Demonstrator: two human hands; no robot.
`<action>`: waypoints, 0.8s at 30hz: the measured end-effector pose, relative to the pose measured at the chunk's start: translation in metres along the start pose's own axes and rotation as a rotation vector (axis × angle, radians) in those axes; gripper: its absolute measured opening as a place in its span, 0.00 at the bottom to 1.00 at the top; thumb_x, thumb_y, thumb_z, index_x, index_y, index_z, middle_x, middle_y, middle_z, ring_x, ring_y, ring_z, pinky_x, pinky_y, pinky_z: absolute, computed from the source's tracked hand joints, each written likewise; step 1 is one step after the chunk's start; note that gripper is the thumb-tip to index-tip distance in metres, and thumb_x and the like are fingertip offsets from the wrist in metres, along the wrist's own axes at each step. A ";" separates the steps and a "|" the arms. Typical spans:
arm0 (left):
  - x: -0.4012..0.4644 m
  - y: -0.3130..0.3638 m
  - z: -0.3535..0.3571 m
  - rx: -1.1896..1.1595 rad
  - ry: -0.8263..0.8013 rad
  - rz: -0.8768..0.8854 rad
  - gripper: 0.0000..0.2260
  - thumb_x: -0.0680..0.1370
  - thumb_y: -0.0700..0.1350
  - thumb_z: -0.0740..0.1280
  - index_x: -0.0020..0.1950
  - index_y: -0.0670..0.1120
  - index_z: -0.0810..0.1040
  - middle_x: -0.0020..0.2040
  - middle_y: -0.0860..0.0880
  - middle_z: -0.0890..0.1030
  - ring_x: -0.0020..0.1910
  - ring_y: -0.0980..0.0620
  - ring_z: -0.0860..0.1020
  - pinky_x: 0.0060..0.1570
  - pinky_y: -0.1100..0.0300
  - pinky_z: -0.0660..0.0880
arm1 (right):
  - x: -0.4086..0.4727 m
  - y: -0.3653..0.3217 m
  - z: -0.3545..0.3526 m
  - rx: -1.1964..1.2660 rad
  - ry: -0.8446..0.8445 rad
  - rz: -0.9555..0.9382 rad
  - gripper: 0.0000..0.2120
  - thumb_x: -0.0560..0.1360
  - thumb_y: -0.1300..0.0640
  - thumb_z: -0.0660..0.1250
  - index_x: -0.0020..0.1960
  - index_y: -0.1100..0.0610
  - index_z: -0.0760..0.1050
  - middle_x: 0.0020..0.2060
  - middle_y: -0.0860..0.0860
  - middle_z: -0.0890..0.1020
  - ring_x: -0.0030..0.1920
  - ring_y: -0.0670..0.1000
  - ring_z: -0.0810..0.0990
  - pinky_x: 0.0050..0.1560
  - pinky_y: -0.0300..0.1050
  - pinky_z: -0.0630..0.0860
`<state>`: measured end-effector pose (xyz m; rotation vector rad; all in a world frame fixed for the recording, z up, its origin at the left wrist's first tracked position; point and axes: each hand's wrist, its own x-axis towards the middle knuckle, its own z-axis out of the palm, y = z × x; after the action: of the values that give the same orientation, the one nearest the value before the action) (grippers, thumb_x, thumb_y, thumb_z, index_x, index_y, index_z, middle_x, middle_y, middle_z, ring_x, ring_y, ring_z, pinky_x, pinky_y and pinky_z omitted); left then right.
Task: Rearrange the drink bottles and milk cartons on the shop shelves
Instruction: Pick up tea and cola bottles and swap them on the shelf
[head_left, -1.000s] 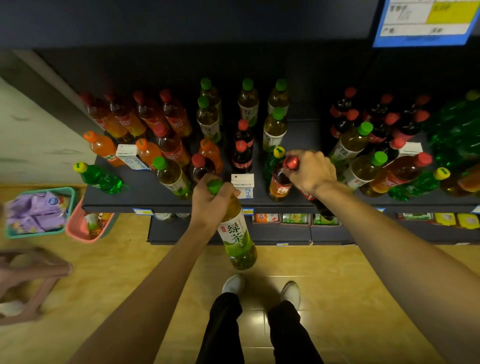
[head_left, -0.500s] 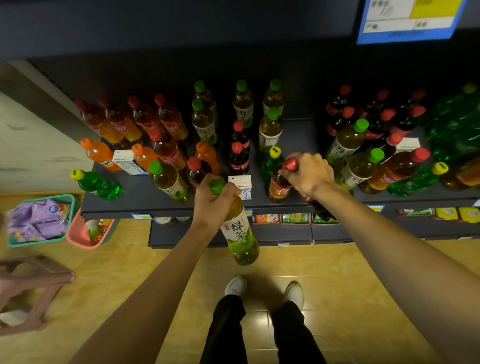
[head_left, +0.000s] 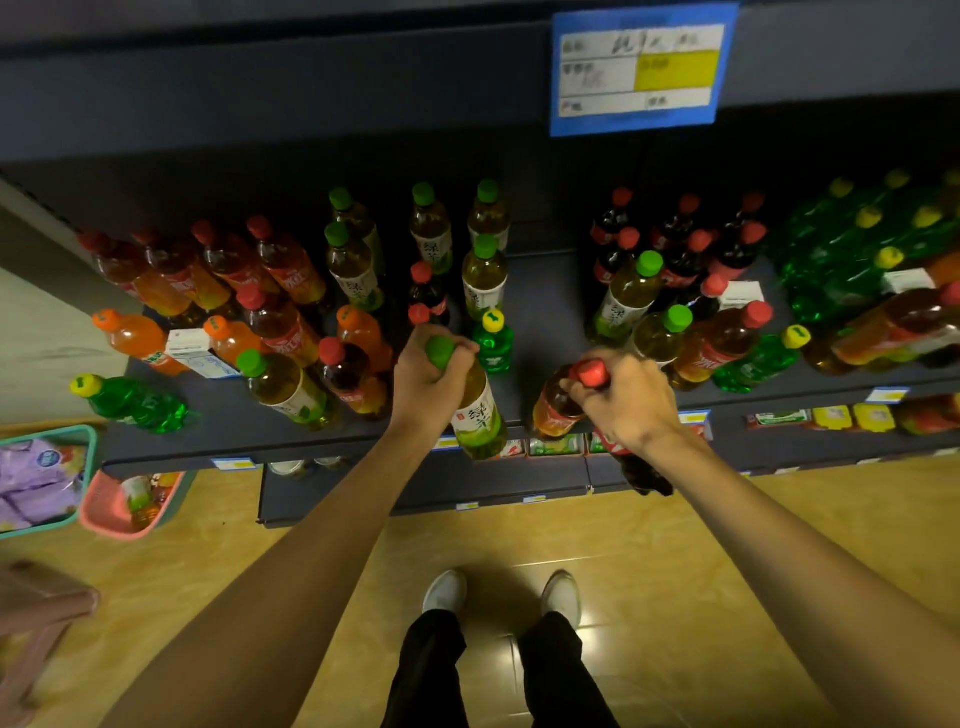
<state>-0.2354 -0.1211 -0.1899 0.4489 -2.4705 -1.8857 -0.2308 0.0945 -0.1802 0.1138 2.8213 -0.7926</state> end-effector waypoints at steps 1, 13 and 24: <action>0.003 0.001 0.007 0.003 -0.006 0.022 0.04 0.74 0.43 0.68 0.48 0.48 0.77 0.49 0.47 0.83 0.50 0.52 0.80 0.50 0.60 0.75 | -0.003 0.005 -0.003 0.002 0.012 0.001 0.13 0.74 0.47 0.72 0.56 0.51 0.80 0.49 0.57 0.84 0.53 0.63 0.81 0.53 0.57 0.79; 0.024 -0.016 0.057 0.176 0.012 0.083 0.14 0.69 0.49 0.63 0.51 0.44 0.78 0.49 0.49 0.81 0.51 0.48 0.79 0.58 0.44 0.74 | -0.026 0.060 -0.027 -0.012 0.095 0.009 0.12 0.73 0.47 0.73 0.53 0.50 0.81 0.50 0.54 0.85 0.52 0.62 0.81 0.49 0.54 0.79; 0.035 -0.038 0.067 0.152 -0.006 0.089 0.09 0.74 0.34 0.66 0.53 0.41 0.77 0.45 0.50 0.79 0.46 0.54 0.76 0.44 0.66 0.72 | -0.028 0.071 -0.017 0.026 0.098 0.006 0.12 0.73 0.49 0.74 0.53 0.52 0.82 0.48 0.54 0.85 0.49 0.60 0.82 0.48 0.50 0.79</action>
<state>-0.2724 -0.0749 -0.2503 0.3290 -2.6013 -1.6773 -0.1979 0.1632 -0.1954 0.1700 2.9016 -0.8444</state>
